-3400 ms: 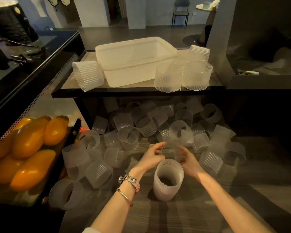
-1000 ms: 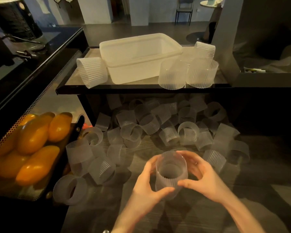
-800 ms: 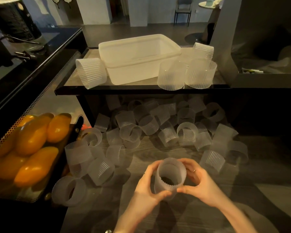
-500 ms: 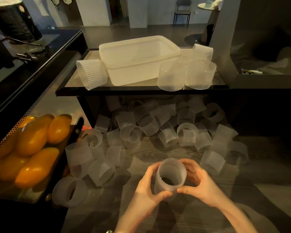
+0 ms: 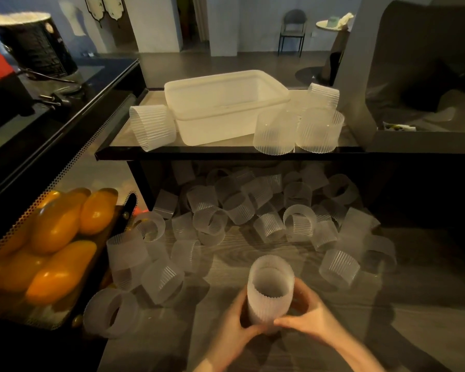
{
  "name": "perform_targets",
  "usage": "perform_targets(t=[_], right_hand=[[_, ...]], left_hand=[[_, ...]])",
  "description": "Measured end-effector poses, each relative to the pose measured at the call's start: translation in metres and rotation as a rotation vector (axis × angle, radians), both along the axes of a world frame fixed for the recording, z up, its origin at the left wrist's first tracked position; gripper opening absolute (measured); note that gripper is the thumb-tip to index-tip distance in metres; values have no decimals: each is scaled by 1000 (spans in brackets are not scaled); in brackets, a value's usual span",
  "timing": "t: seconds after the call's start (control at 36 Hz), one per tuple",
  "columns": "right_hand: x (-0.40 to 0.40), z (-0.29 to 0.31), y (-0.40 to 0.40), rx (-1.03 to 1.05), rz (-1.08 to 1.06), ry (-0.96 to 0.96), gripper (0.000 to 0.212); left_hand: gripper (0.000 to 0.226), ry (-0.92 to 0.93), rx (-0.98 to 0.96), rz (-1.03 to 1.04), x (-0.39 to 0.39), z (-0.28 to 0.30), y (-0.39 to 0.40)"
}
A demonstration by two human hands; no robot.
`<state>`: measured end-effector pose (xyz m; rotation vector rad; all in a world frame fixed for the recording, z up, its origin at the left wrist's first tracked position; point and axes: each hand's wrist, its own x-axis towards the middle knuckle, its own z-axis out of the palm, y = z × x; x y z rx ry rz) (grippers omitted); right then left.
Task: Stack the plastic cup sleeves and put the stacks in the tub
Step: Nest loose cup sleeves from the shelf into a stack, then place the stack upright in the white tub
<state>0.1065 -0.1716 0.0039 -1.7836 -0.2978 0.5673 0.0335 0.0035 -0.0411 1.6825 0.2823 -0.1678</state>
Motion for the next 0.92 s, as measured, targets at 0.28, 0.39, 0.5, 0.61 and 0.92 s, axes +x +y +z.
perform_targets(t=[0.28, 0.39, 0.5, 0.61, 0.92], right_hand=[[36, 156, 28, 196, 122, -269, 73], [66, 230, 53, 245, 215, -390, 57], [104, 297, 85, 171, 253, -532, 53], [140, 336, 119, 167, 235, -565, 66], [208, 338, 195, 125, 191, -461, 61]], left_hand=[[75, -336, 365, -85, 26, 160, 40], [73, -428, 488, -15, 49, 240, 62], [86, -525, 580, 94, 88, 302, 88], [71, -613, 684, 182, 125, 346, 114], [60, -470, 664, 279, 201, 348, 171]])
